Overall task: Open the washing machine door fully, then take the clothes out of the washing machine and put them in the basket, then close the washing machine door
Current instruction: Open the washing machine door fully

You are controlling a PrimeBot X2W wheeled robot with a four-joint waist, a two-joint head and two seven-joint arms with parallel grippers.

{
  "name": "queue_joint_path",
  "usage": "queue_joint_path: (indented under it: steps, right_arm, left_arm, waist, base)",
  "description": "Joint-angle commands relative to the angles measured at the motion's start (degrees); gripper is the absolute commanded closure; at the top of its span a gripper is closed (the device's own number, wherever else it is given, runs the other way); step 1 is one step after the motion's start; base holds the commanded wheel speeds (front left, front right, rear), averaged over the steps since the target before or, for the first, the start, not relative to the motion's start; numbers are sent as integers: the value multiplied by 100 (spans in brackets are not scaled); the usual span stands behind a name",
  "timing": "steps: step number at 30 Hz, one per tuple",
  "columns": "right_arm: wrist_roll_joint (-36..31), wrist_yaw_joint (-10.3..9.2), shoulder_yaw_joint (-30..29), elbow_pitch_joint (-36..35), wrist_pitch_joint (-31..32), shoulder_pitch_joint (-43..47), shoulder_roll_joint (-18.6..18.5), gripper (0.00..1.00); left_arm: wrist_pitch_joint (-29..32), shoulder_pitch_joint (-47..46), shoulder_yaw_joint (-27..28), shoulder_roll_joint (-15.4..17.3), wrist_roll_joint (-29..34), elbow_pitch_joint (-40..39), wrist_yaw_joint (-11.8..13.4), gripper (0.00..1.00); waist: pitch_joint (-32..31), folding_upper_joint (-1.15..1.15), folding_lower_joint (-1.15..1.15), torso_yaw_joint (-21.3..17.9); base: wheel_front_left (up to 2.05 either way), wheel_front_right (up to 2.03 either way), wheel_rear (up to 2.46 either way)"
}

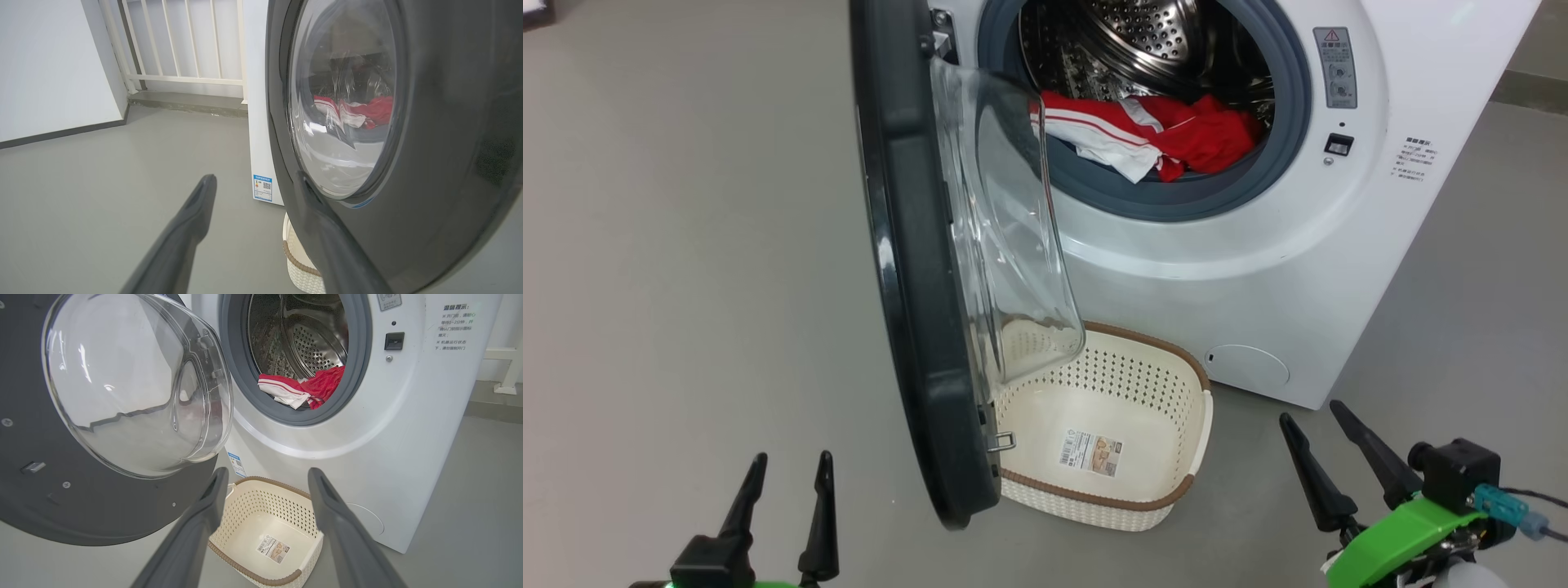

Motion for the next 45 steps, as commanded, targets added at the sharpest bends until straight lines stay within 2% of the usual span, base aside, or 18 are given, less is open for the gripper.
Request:
queue_joint_path:
  steps: [1,12,19,20,21,28,35,36,40,45]
  right_arm:
    - [-98,9,-2,-195,-69,88,0,0]
    - [-362,9,-165,-135,-70,304,75,0]
    - [-398,9,-212,-176,-70,296,83,0]
    - [-397,9,-222,-176,-70,304,88,0]
    - [-401,9,-232,-177,-70,315,91,0]
    - [-440,9,-235,-155,-70,388,107,0]
    - [-441,9,-161,-155,-70,375,66,0]
    - [-441,9,-161,-155,-70,375,66,0]
    - [-424,9,-151,-156,-70,335,41,0]
    - [-406,9,-128,-143,-70,293,18,0]
  left_arm:
    - [-70,-74,161,87,68,-171,-3,0]
    - [-70,21,16,87,63,-167,79,0]
    - [-70,-45,116,87,-104,-360,49,0]
    - [-70,-79,144,87,-115,-453,34,31]
    - [-70,-118,172,87,-145,-565,23,100]
    - [-70,-512,286,87,-219,-1901,10,100]
    - [-70,-715,-532,87,-203,-3229,33,100]
    - [-70,-715,-532,87,-203,-3229,33,100]
    - [-70,-615,-1336,87,-350,-3405,79,100]
    - [-57,-429,-2400,87,-863,-2799,122,100]
  waist:
    - [1,0,0,2]
    - [-8,0,0,5]
    - [-74,0,0,20]
    - [-88,0,0,28]
    - [-102,0,0,38]
    - [-183,0,0,73]
    - [-164,0,0,57]
    - [-164,0,0,57]
    - [-130,0,0,31]
    - [-76,0,0,16]
  base:
    - [0,0,0]
    - [0,0,0]
    - [0,0,0]
    - [0,0,0]
    - [0,0,0]
    - [0,0,0]
    - [0,0,0]
    - [0,0,0]
    - [0,0,0]
    - [0,0,0]
